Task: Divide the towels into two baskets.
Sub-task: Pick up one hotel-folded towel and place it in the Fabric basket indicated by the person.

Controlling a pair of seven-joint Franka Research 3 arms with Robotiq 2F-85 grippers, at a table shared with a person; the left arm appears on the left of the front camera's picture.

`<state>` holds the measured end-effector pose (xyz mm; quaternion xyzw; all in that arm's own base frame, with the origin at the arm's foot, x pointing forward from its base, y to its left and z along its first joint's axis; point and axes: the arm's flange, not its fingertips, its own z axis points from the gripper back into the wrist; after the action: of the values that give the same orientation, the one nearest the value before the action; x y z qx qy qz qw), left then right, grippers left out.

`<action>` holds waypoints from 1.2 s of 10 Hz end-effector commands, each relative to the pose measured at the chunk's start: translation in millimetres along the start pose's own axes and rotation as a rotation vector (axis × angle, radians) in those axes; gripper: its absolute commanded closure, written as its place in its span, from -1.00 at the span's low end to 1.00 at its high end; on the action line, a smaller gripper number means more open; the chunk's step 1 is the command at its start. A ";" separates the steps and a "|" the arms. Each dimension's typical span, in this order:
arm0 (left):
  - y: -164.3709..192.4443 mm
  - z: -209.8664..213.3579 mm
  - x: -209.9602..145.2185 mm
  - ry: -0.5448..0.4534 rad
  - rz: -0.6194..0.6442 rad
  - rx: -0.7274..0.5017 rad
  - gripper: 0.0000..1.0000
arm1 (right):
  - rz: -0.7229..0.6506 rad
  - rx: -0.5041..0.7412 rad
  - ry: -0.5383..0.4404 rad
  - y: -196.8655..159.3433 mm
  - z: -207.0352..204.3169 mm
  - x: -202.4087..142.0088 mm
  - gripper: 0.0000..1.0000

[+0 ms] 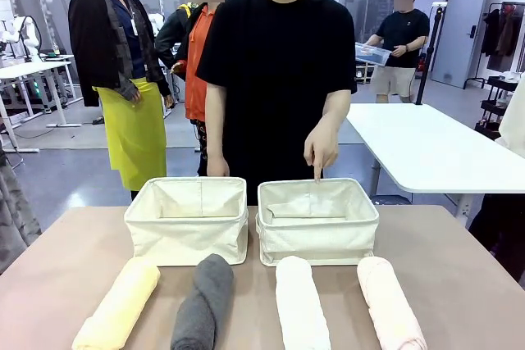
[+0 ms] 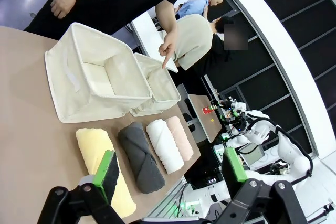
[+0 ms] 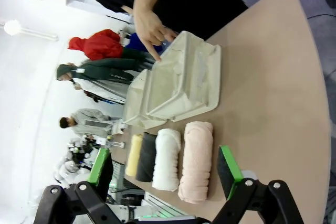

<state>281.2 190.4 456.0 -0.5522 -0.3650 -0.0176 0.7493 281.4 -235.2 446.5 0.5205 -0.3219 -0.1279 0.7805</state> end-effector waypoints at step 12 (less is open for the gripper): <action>-3.4 2.9 -0.3 -0.002 -0.012 -0.011 -1.00 | 0.399 -0.869 0.415 49.2 -288.4 -177.7 -1.00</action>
<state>281.5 190.0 456.7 -0.5508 -0.3645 -0.0183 0.7506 394.9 102.0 384.8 0.1090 -0.1736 0.0334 0.9782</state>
